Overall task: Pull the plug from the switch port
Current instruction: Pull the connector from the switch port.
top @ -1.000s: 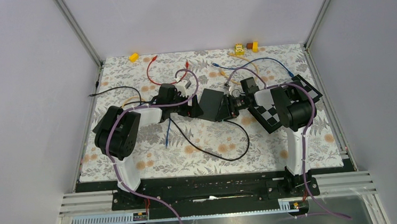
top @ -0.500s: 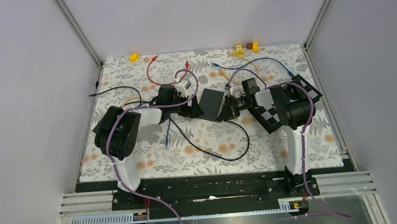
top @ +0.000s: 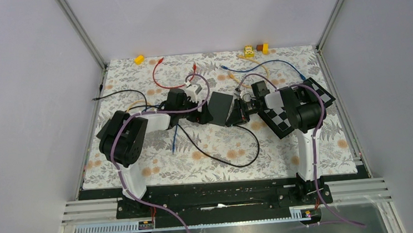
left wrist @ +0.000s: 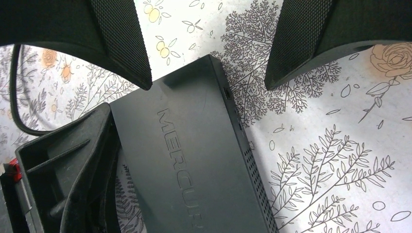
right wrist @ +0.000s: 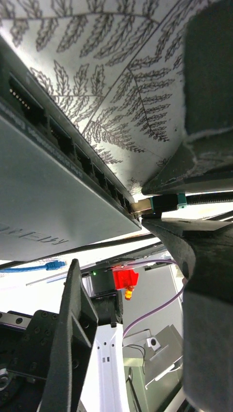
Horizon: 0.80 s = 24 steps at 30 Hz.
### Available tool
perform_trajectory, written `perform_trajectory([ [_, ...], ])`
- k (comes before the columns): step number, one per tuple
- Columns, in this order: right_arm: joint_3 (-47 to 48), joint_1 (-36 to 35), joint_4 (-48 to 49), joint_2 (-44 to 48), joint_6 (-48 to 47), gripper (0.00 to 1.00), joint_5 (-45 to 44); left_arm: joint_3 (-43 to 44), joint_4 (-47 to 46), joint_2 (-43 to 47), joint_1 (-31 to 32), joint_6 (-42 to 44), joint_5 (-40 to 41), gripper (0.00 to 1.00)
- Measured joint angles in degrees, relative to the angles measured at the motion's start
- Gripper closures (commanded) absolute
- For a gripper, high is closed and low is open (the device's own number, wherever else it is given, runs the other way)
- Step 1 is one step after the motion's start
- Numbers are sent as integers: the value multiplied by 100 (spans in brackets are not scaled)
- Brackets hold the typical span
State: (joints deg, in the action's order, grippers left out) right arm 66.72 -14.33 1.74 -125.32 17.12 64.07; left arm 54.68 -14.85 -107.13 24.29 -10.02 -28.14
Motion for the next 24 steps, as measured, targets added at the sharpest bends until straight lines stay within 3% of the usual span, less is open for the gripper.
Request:
perform_trajectory([
  [24,520,-192,-1176,243,-57,86,-1106,-470,-31,518,271,1051,955,7],
])
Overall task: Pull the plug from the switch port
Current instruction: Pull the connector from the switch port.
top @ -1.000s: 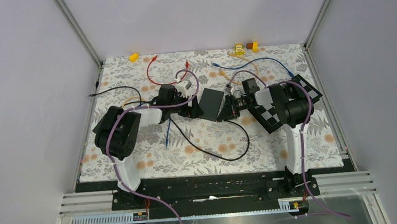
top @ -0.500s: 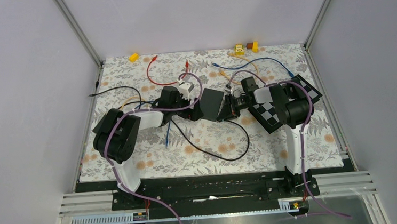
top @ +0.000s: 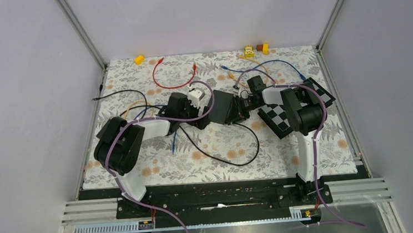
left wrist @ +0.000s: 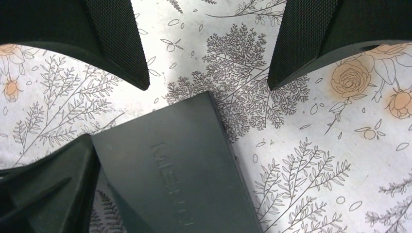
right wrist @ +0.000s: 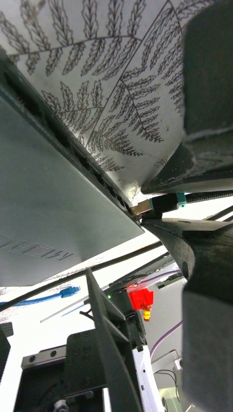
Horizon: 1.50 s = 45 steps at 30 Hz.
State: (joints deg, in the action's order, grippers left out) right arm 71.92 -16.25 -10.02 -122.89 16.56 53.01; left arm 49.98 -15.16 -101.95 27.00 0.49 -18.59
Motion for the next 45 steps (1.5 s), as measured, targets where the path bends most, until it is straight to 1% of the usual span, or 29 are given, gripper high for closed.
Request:
perform_trajectory([
  [4,118,-37,-192,11,-72,86,-177,-76,-48,138,184,254,105,7],
  [11,192,-59,-289,33,-243,89,-293,-120,-129,142,424,455,262,6],
  [21,192,-59,-289,33,-299,92,-286,-184,-251,144,1047,815,1108,6],
  [26,192,-59,-289,33,-299,91,-286,-184,-358,144,1209,997,1480,6],
  [32,195,-59,-297,33,-341,92,-284,-184,-560,144,1303,1137,1521,5],
  [45,289,-61,-420,-24,-544,92,-212,-57,-632,13,1497,1416,1523,6],
])
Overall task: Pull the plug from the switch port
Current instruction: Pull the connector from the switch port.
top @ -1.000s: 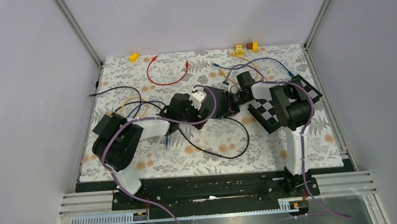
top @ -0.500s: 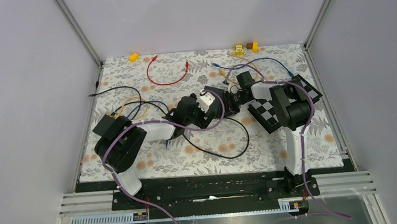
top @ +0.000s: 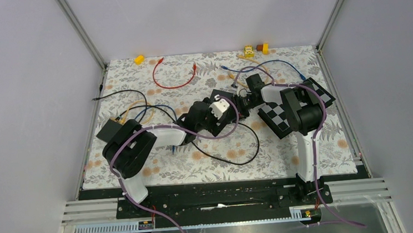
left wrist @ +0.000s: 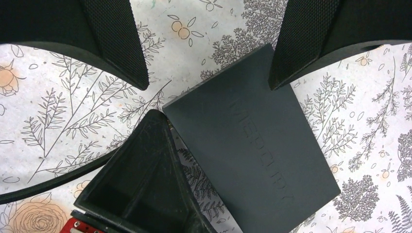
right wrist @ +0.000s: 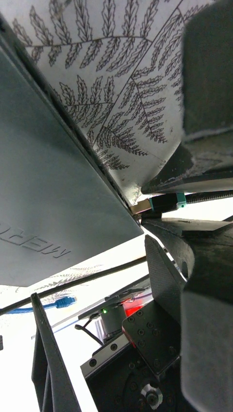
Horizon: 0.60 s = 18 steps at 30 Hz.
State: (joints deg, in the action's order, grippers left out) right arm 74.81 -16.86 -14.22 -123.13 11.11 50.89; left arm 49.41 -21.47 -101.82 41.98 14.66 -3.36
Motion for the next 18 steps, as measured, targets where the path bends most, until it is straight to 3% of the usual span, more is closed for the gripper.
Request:
perform_trajectory([
  [18,72,15,-61,-90,-61,92,131,122,-660,-599,109,-59,466,9],
])
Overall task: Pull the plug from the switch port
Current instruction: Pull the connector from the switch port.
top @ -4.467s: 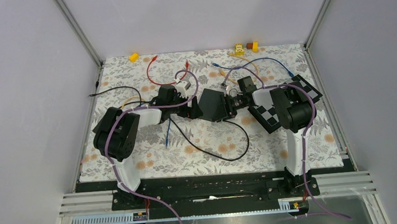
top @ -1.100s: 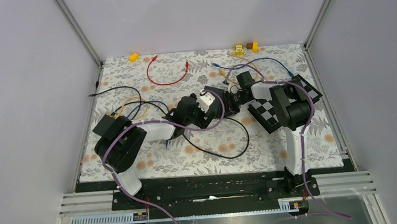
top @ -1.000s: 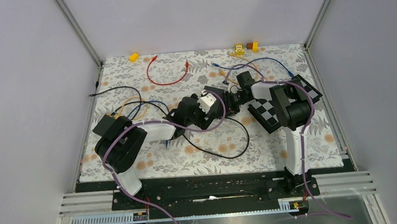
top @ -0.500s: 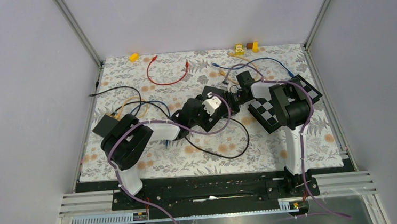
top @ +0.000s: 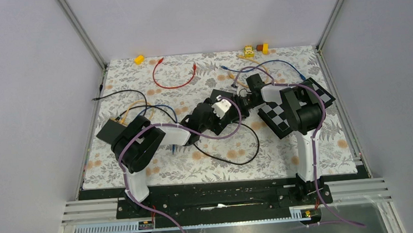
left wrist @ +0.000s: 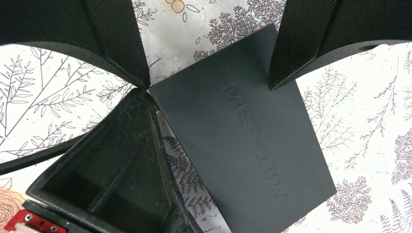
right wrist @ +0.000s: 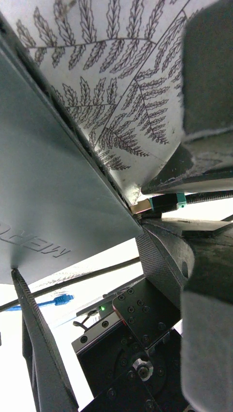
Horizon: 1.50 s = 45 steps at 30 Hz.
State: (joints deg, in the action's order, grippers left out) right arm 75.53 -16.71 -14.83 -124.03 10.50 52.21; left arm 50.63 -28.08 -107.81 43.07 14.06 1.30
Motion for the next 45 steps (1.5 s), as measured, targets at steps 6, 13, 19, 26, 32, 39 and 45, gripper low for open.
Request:
perform_trajectory([
  [6,17,22,9,-24,-17,92,35,-7,-79,-35,4,-52,98,10],
  [13,52,59,33,-66,-24,94,87,-11,-232,-103,33,-96,208,17],
  [19,341,63,-278,-205,-157,97,85,-48,-369,-111,61,-223,334,25],
  [26,706,63,-721,-402,-439,100,138,-90,-492,-111,111,-407,476,31],
  [32,791,98,-807,-514,-555,100,337,-90,-494,-111,116,-496,481,33],
  [39,275,162,-39,-361,-140,100,535,-83,-490,-114,118,-560,483,33],
  [45,461,153,-275,-389,-323,100,442,-74,-481,-114,118,-586,483,33],
])
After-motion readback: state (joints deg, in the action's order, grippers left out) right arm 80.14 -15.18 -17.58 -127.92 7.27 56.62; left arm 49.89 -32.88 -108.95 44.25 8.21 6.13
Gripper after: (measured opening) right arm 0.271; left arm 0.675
